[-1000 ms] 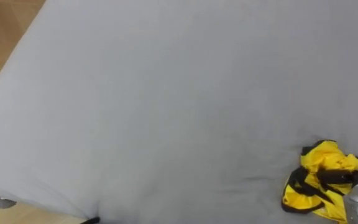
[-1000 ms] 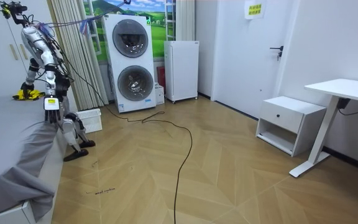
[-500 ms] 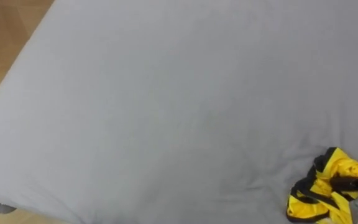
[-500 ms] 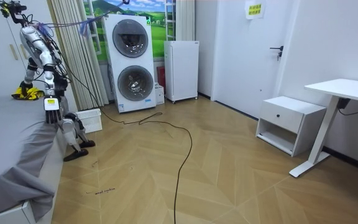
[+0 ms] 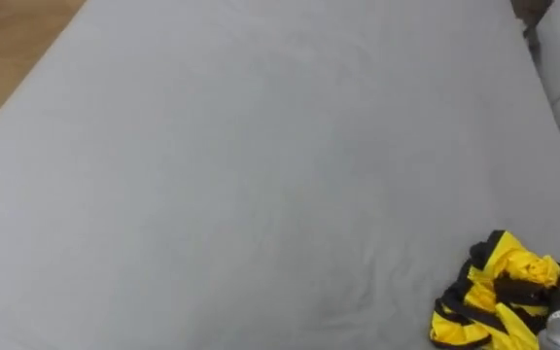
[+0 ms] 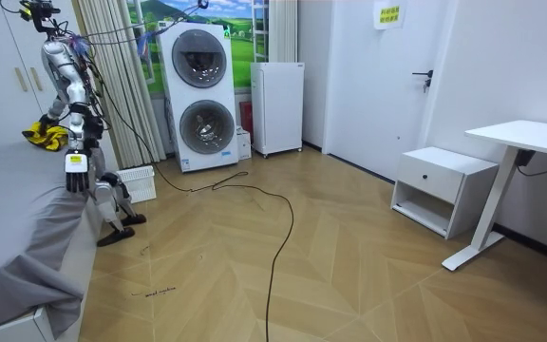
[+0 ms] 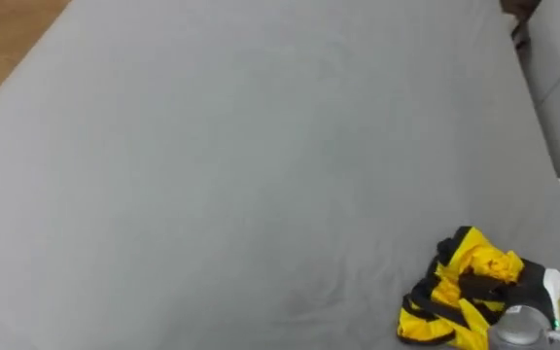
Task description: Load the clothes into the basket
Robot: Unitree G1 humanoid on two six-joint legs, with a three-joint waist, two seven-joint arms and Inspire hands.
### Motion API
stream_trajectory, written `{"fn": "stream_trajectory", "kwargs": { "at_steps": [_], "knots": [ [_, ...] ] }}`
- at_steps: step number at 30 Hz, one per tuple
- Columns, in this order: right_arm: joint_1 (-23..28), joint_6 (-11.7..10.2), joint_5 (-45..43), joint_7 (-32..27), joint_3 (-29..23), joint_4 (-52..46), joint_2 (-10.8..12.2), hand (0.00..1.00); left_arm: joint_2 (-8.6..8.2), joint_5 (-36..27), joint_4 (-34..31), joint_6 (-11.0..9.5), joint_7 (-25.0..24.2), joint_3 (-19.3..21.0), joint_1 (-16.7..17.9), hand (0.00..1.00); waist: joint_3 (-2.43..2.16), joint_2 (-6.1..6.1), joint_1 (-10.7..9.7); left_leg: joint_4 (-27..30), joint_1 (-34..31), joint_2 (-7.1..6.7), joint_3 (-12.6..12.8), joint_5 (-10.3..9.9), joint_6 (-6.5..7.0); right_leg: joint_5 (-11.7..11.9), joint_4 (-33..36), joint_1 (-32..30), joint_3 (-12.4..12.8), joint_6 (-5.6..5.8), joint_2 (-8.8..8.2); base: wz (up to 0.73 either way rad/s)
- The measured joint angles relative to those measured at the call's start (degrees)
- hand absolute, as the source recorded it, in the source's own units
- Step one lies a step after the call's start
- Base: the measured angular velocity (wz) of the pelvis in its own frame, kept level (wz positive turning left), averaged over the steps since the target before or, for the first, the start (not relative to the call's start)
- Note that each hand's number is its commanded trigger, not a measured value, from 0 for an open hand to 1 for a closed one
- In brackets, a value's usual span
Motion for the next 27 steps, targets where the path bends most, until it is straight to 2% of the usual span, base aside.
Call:
{"fn": "stream_trajectory", "kwargs": {
  "at_steps": [1,4,6,7,9,12,14,18,20,22,24,25,27],
  "knots": [
    [0.56,0.35,0.14,0.33,-0.64,-0.16,0.08,1.0,0.0,0.34,0.0,0.28,0.0,0.17,0.26,0.0,0.0,0.01,-0.38,-0.02,0.23,0.1,0.59,-0.05,0.08,0.14,0.03,0.03,0.85,-0.24,0.1,-0.38],
    [3.89,1.03,0.6,0.46,-1.96,-2.98,0.09,1.0,0.09,2.0,1.42,3.02,0.13,1.68,0.75,0.0,0.21,0.0,-2.74,-0.38,2.06,1.17,4.52,-0.17,0.19,1.01,-0.05,0.35,5.71,-0.92,0.97,-0.61],
    [4.37,1.02,0.8,0.44,-3.65,-4.13,0.08,1.0,0.12,2.35,1.42,3.98,0.12,2.48,1.18,0.0,0.51,0.29,-4.35,-0.39,2.27,1.82,5.55,-0.38,0.14,1.39,-0.05,0.02,7.03,-0.98,1.48,-0.41],
    [4.61,1.01,0.67,0.44,-4.33,-4.46,0.07,1.0,0.12,2.54,1.42,4.27,0.12,2.64,1.32,0.0,0.48,0.35,-4.73,-0.39,2.25,2.03,6.05,-0.38,0.13,1.48,0.04,-0.24,7.76,-0.87,1.68,-0.46],
    [4.84,0.95,0.63,0.41,-6.77,-4.51,0.09,1.0,0.19,4.49,1.42,6.13,0.08,3.43,1.46,0.0,0.48,0.56,-6.25,-0.34,2.25,2.72,7.62,-0.3,0.02,2.22,0.02,-0.82,9.26,-0.78,2.26,-0.38],
    [5.83,0.96,0.72,0.07,-9.36,-4.5,0.09,1.0,0.21,5.95,1.42,7.78,0.08,3.98,1.55,0.0,0.52,0.63,-6.8,-0.35,2.12,3.43,9.67,-0.29,0.0,3.32,-0.06,-1.62,11.47,-1.13,2.92,-0.36],
    [6.45,0.99,0.7,0.05,-10.33,-4.52,0.08,1.0,0.21,6.68,1.42,8.66,0.08,4.92,1.57,0.0,0.53,0.6,-7.41,-0.34,2.11,3.61,10.08,-0.26,-0.05,3.64,-0.04,-1.86,12.04,-1.29,3.11,-0.24],
    [7.03,1.01,0.68,0.49,-12.99,-4.7,0.08,1.0,0.21,8.65,1.42,10.29,0.08,6.0,1.77,0.0,0.52,0.64,-7.63,-0.34,2.09,4.49,12.87,-0.32,-0.16,4.6,-0.07,-2.83,14.6,-1.5,3.85,-0.3],
    [7.21,1.0,0.83,0.57,-14.03,-4.73,0.08,1.0,0.22,8.66,1.42,11.04,0.04,6.39,1.8,0.0,0.56,0.73,-8.3,-0.34,2.09,4.63,13.34,-0.33,-0.2,4.79,-0.07,-2.98,15.02,-1.57,3.98,-0.17],
    [7.68,0.84,1.96,0.48,-15.0,-4.73,0.07,1.0,0.23,8.59,1.42,11.59,-0.02,6.44,1.88,0.0,0.68,1.02,-8.94,-0.31,2.27,4.89,14.36,-0.38,-0.28,4.91,-0.09,-3.02,15.38,-1.56,4.06,-0.1],
    [8.23,0.84,3.82,0.37,-15.05,-4.28,0.17,1.0,0.22,8.5,1.42,12.31,-0.01,6.38,2.12,0.0,0.79,1.37,-9.28,-0.31,2.5,5.61,16.88,-0.58,-0.6,5.19,-0.09,-3.46,16.76,-1.53,4.42,-0.27],
    [8.32,0.84,4.37,0.31,-15.05,-4.28,0.23,1.0,0.22,8.5,1.42,12.55,0.0,6.38,2.12,0.0,0.86,1.5,-9.36,-0.31,2.5,5.76,17.34,-0.64,-0.69,5.31,-0.1,-3.61,17.15,-1.56,4.54,-0.34],
    [8.84,0.83,4.67,-1.43,-15.06,-4.29,0.39,1.0,0.21,8.55,1.43,13.63,0.15,6.1,2.13,0.0,1.22,2.15,-10.34,-0.3,2.5,5.99,18.03,-0.87,-1.02,5.55,-0.12,-3.92,18.29,-1.37,4.88,-0.24]
  ]
}}
